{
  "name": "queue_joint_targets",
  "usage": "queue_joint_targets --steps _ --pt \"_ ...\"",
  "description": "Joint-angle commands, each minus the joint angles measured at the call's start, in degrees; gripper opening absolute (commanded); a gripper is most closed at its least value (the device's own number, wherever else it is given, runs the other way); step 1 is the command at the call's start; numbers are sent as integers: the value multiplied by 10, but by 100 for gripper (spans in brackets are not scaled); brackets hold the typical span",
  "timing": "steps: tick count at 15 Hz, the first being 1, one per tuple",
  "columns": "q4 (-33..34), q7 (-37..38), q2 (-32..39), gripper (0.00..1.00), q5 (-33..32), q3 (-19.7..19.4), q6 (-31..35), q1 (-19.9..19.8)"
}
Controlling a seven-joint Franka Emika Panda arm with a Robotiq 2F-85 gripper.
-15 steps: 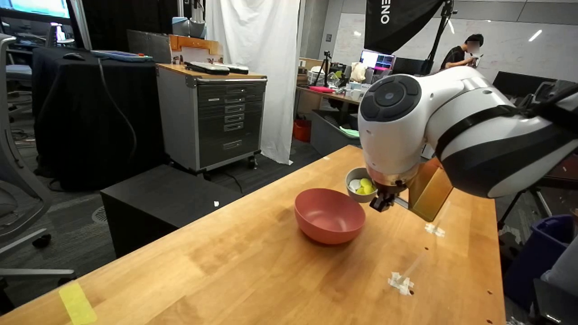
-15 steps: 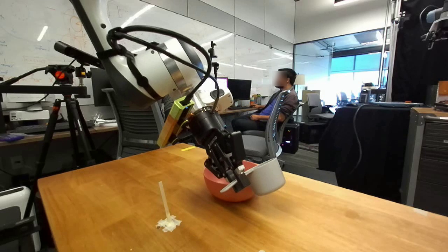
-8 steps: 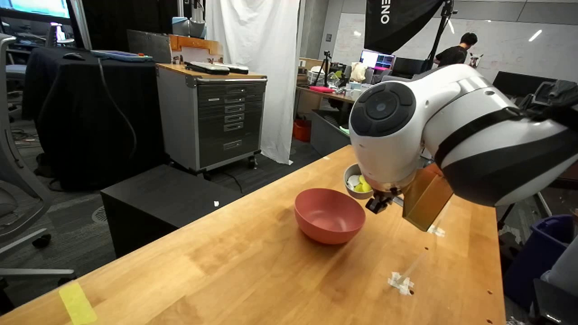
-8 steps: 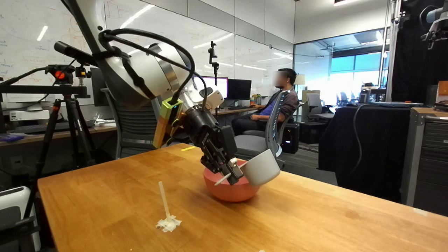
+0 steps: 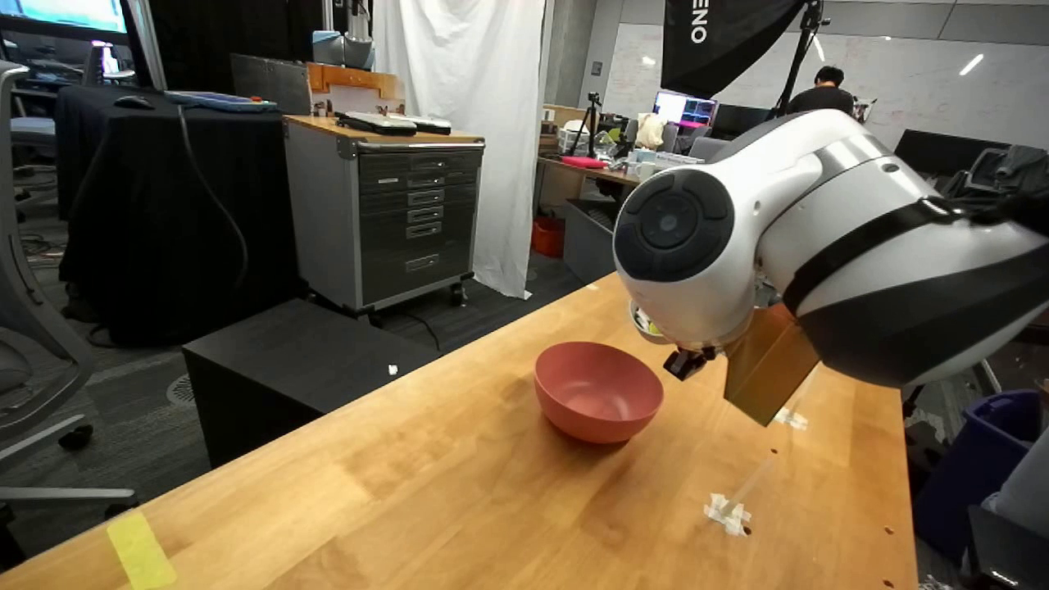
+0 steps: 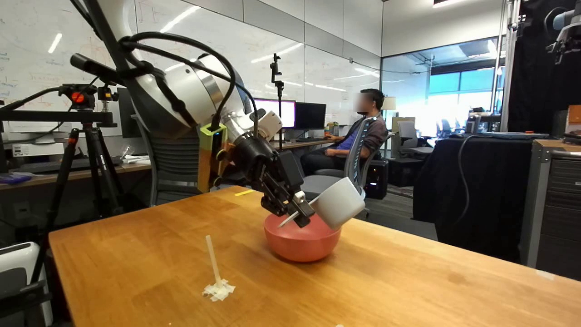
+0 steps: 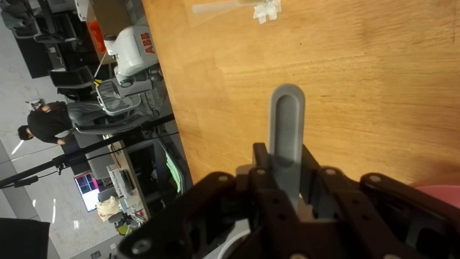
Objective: Pour the contents of the grey pot in the peach bowl
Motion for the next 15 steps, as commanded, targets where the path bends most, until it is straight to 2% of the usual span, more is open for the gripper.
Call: queue_joint_targets --steps 1,15 --pt "12 27 13 9 -29 13 -47 5" --pt "46 75 62 9 -80 45 -123 20"
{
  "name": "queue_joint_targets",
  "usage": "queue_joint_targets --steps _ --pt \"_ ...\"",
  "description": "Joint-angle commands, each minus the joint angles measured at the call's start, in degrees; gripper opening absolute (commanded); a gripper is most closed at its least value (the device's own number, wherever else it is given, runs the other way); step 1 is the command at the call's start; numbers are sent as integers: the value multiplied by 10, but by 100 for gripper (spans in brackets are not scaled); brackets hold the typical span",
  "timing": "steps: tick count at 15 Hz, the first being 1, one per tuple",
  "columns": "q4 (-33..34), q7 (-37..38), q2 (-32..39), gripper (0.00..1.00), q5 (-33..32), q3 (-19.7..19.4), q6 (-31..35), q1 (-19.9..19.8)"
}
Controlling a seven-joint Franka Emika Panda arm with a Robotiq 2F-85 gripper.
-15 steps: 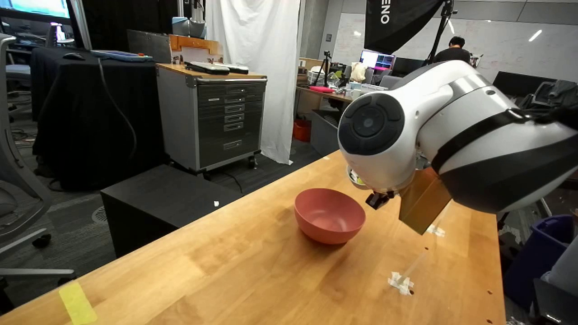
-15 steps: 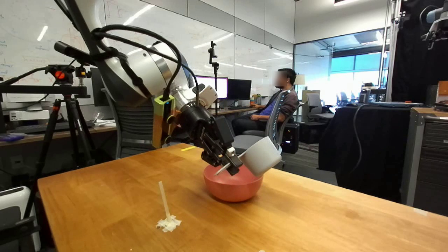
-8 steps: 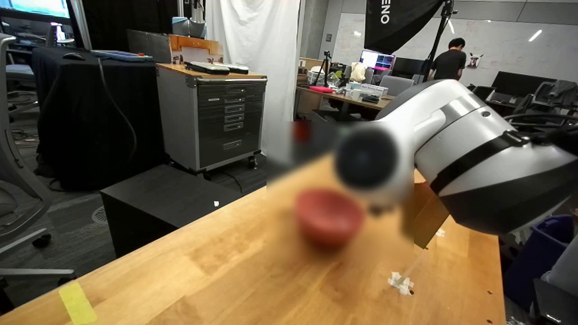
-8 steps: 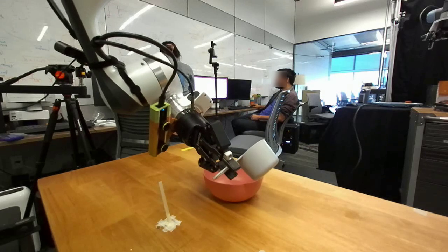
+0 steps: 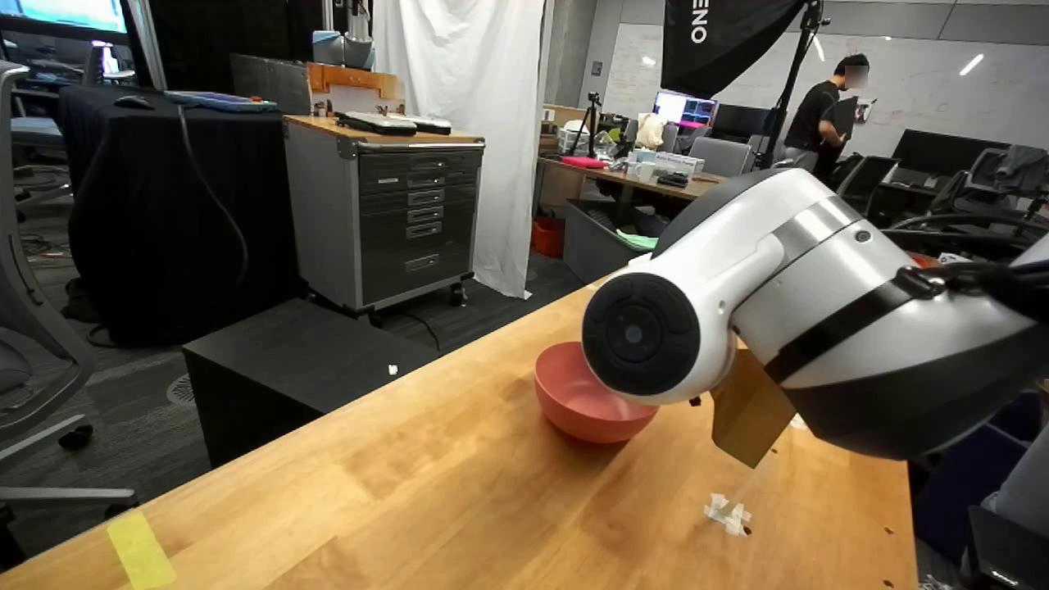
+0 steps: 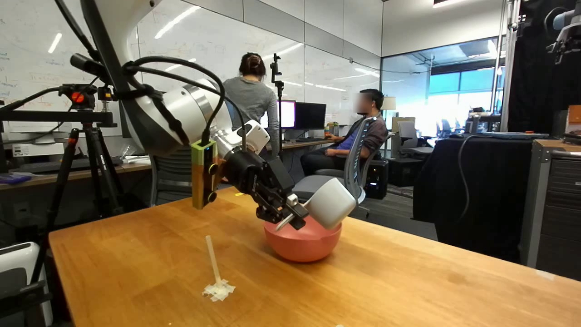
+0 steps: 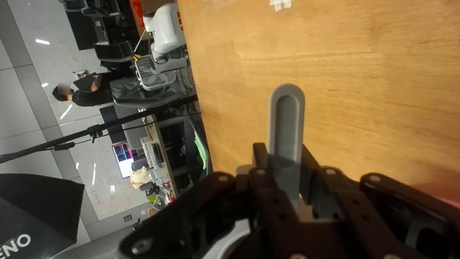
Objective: Pour the contents of the grey pot in the peach bowl
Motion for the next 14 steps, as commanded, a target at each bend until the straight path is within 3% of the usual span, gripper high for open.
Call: queue_joint_targets --steps 1,14 --pt "29 25 11 9 -24 7 -47 11" --pt "48 65 60 8 -97 9 -131 12"
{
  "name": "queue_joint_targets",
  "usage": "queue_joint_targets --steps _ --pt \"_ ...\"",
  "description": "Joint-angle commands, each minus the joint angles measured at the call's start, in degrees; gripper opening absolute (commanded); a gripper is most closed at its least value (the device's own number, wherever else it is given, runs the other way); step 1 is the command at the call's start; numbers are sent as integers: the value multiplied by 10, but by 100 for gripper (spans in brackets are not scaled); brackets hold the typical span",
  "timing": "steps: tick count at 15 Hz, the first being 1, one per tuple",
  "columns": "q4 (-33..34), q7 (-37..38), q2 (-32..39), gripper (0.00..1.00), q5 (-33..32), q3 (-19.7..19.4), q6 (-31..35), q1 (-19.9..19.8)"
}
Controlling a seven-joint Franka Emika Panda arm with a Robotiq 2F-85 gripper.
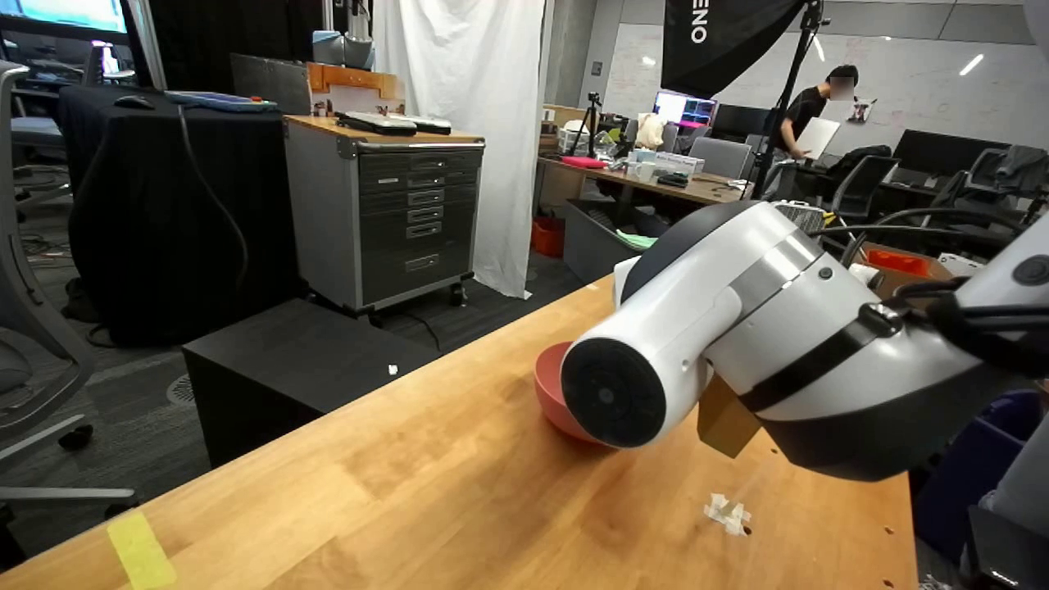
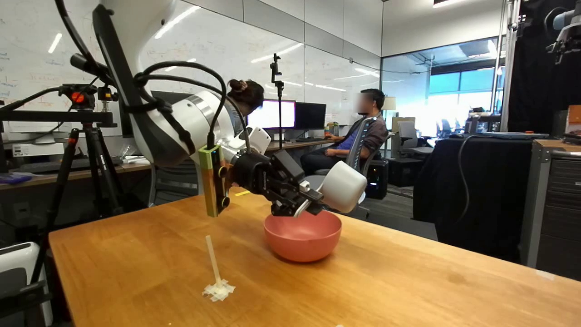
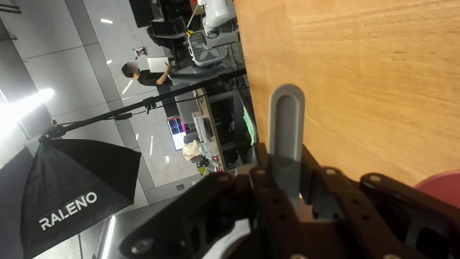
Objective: Pour the contents of the grey pot in the peach bowl
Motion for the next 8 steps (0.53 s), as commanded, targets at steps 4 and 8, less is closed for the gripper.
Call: queue_joint_targets --steps 4,8 --pt "11 32 25 8 -43 10 -54 6" --pt "8 42 31 8 -67 17 -76 10"
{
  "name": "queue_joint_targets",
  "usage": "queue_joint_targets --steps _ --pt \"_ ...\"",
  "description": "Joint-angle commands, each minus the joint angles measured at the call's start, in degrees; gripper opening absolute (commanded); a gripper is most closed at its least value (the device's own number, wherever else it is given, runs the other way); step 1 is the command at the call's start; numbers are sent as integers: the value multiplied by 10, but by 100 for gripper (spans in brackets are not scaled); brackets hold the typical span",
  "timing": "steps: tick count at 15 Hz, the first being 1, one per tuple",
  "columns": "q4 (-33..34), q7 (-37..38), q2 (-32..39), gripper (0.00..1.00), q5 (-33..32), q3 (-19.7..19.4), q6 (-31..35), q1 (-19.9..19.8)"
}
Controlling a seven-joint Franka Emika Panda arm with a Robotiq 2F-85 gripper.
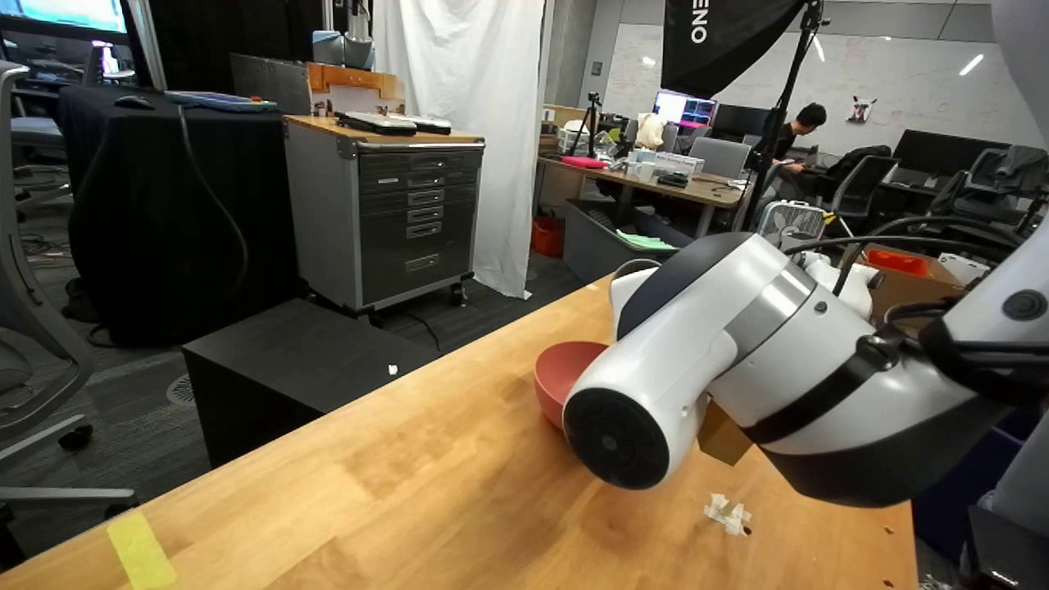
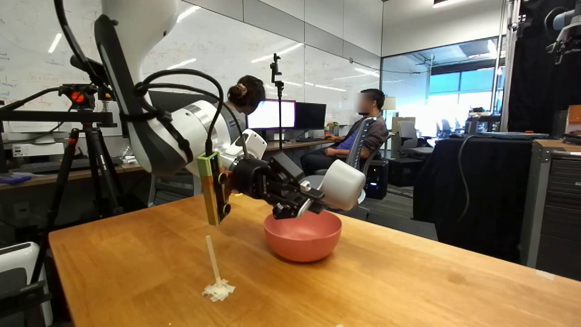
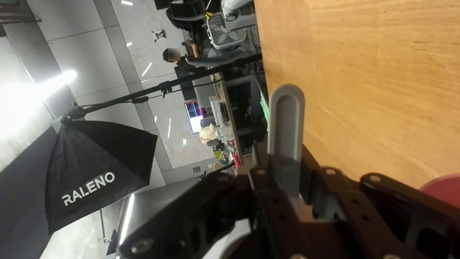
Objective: Pour the contents of the grey pot in the peach bowl
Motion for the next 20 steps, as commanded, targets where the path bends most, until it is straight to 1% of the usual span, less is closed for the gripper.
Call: queue_joint_targets --steps 1,6,20 --pt "7 22 12 8 -31 10 -44 9" --pt "8 30 21 8 -48 16 -69 9" --pt "4 57 57 8 -98 20 -135 9"
